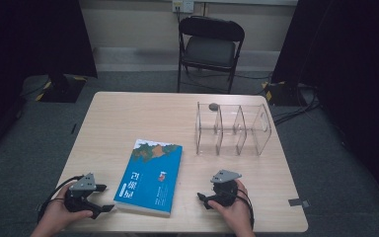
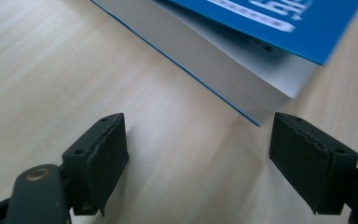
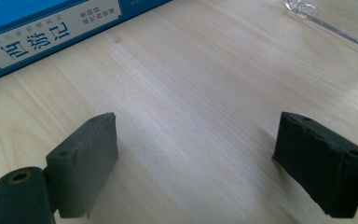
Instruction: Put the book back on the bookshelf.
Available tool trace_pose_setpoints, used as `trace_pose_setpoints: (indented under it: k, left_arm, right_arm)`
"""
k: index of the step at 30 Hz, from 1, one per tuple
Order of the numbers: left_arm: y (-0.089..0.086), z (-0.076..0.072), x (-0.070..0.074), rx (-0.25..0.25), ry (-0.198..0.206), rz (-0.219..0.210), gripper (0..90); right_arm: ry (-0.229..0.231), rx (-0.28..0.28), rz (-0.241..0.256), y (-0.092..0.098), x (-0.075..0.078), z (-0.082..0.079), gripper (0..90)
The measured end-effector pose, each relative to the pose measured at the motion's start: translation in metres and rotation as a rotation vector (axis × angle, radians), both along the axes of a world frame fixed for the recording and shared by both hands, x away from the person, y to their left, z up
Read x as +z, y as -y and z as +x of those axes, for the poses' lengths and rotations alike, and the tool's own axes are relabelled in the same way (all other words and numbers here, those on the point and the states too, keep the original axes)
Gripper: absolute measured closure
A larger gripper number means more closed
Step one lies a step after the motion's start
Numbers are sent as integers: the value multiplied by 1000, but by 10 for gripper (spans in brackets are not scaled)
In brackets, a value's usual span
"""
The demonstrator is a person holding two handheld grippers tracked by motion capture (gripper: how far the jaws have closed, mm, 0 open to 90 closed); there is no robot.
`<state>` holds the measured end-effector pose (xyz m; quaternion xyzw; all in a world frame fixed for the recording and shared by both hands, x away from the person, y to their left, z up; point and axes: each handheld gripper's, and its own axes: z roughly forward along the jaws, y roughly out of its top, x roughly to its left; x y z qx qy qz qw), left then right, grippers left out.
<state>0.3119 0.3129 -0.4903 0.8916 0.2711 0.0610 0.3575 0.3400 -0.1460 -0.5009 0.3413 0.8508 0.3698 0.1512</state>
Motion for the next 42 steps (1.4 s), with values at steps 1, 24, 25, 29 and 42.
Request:
trace_pose_setpoints:
  k: [1,24,25,29,42]
  left_arm:
    - [2,-2,1,-10,-6,7,189]
    - [36,-3,0,-54,35,60,177]
    - [36,-3,1,-55,32,68,179]
    - [39,-1,0,-42,37,57,187]
    - [43,5,4,-83,17,71,252]
  right_arm:
    - [-1,-9,-1,-1,0,-1,123]
    - [-5,-8,1,-1,0,-1,120]
    - [-4,-8,1,-1,0,-1,120]
    - [-4,-8,0,-1,0,-1,120]
    - [-3,-8,0,-1,0,-1,120]
